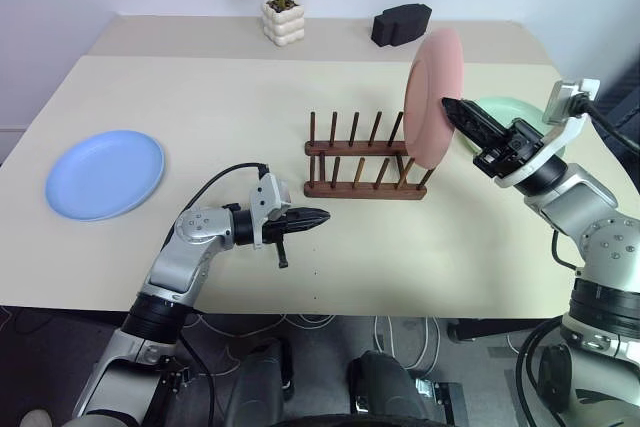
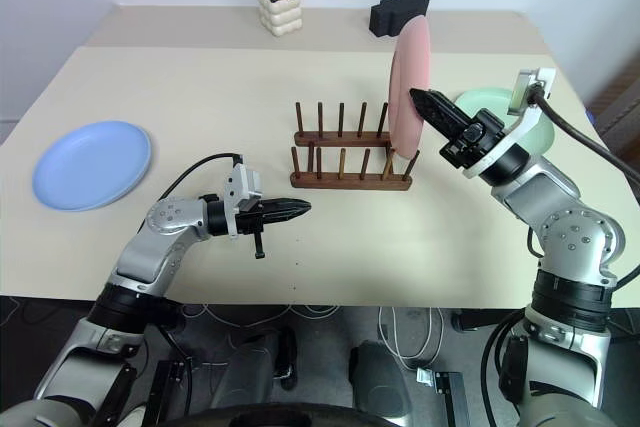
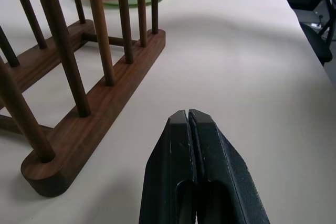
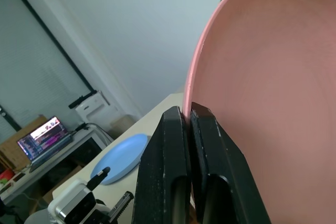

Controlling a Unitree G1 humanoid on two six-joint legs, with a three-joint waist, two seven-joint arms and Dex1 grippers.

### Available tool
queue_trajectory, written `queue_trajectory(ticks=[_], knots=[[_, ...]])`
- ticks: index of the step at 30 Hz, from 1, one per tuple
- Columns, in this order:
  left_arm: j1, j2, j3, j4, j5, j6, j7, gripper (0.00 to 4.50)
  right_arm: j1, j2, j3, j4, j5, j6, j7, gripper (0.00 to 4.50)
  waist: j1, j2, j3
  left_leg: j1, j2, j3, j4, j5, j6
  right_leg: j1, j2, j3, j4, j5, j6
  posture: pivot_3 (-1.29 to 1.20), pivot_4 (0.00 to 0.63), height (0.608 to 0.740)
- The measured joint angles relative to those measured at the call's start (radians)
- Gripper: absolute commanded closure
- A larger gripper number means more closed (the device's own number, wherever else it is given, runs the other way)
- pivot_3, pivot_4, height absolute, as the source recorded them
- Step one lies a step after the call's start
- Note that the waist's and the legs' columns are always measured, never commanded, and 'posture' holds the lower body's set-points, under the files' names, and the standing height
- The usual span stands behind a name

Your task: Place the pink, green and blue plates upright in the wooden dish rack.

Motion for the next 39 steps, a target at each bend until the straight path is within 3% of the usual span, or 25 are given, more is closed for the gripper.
queue_trajectory(ticks=[3,8,13,21,22,23,29,36,39], knots=[[0.000,0.000,0.000,0.006,0.000,-0.006,0.000,4.50,0.007,0.002,0.001,0.023,-0.023,-0.008,-0.007,3.15,0.000,0.000,0.000,0.000,0.000,0.000,0.000,0.000,0.000,0.000,0.000,0.000,0.000,0.000,0.000,0.00,0.150,0.732],[0.000,0.000,0.000,0.023,0.000,-0.023,-0.001,4.50,0.002,0.005,0.000,0.045,-0.079,-0.065,-0.023,0.74,0.000,0.000,0.000,0.000,0.000,0.000,0.000,0.000,0.000,0.000,0.000,0.000,0.000,0.000,0.000,0.00,0.150,0.732],[0.002,0.000,0.001,0.027,0.000,-0.027,-0.001,4.50,-0.007,-0.039,-0.010,0.043,-0.182,-0.161,-0.037,0.74,0.002,0.000,0.000,0.000,0.000,0.000,0.000,0.000,0.000,-0.001,0.000,0.000,0.000,0.000,0.000,0.00,0.150,0.732],[0.014,0.002,0.002,0.032,0.000,-0.029,-0.002,4.50,0.066,-0.230,-0.104,0.095,-0.432,-0.331,-0.043,0.74,0.003,0.000,0.000,0.000,0.000,0.000,0.000,0.002,-0.003,0.000,0.000,0.000,0.000,0.000,0.000,0.00,0.150,0.732],[0.014,0.002,0.002,0.034,0.000,-0.030,-0.004,4.50,0.091,-0.258,-0.087,0.125,-0.487,-0.351,-0.040,0.21,0.002,0.000,0.000,0.000,0.000,0.000,0.001,0.002,-0.003,0.000,0.001,0.000,0.000,0.000,0.000,0.00,0.150,0.732],[0.014,0.002,0.002,0.039,0.000,-0.033,-0.006,4.50,0.119,-0.287,-0.050,0.160,-0.555,-0.373,-0.033,0.02,0.002,0.000,0.000,0.000,0.000,0.001,0.001,0.002,-0.003,0.000,0.001,0.000,0.000,0.000,0.000,0.00,0.150,0.732],[-0.015,-0.005,0.001,0.066,0.001,-0.048,-0.022,4.50,0.114,-0.316,0.219,0.409,-0.908,-0.556,-0.017,0.02,-0.008,0.003,0.000,0.001,0.000,0.002,0.001,0.004,-0.007,-0.001,0.002,0.001,0.001,0.000,0.000,0.00,0.150,0.732],[-0.020,-0.010,0.001,0.080,0.003,-0.060,-0.034,4.50,-0.152,-0.298,0.441,0.868,-1.193,-0.865,-0.014,0.02,-0.003,0.004,0.001,0.001,0.000,0.003,0.001,0.004,-0.007,-0.001,0.002,0.002,0.001,0.000,0.000,0.00,0.150,0.732],[-0.019,-0.008,0.001,0.078,0.003,-0.060,-0.032,4.50,-0.233,-0.278,0.469,1.009,-1.247,-0.945,-0.026,0.83,-0.002,0.004,0.001,0.001,0.000,0.003,0.002,0.004,-0.007,0.000,0.002,0.002,0.001,0.000,0.000,0.00,0.150,0.732]])
